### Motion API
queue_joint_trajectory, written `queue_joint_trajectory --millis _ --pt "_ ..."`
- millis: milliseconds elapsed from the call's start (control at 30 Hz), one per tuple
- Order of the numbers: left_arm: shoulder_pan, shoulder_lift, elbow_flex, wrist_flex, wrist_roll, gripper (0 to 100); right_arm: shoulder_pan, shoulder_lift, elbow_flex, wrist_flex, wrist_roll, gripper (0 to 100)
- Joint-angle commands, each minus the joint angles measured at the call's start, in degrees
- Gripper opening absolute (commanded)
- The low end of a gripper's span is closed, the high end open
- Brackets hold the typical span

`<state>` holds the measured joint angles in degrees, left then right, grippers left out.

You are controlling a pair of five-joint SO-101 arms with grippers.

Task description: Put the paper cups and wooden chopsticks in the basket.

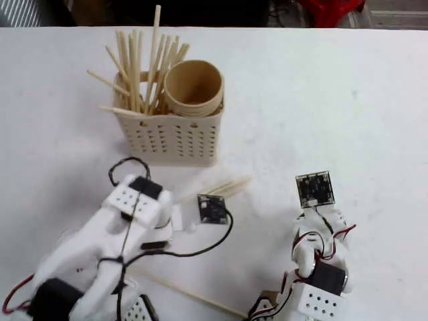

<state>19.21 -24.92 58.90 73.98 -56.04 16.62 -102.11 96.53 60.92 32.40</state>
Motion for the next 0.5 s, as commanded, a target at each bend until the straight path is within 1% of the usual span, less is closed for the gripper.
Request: queue_joint_trajectory --millis 0,100,167,333,433,467 --pt "0.57 -10.86 2.11 3.87 -2.20 12 0.40 -0.48 0.35 0.13 0.18 2.5" --pt "0.75 -18.95 6.24 6.33 -4.13 15 0.40 -0.48 0.35 0.13 0.18 2.5" --pt "0.57 -20.62 7.65 6.59 -5.89 15 0.40 -0.48 0.35 0.13 0.18 2.5" --pt "0.92 -15.25 6.59 6.77 -9.93 15 0.40 -0.48 0.35 0.13 0.18 2.5" --pt "0.84 -9.27 5.27 6.95 -14.07 15 0.40 -0.48 0.35 0.13 0.18 2.5" --pt "0.75 -7.52 4.66 7.30 -16.53 15 0.40 -0.48 0.35 0.13 0.18 2.5"
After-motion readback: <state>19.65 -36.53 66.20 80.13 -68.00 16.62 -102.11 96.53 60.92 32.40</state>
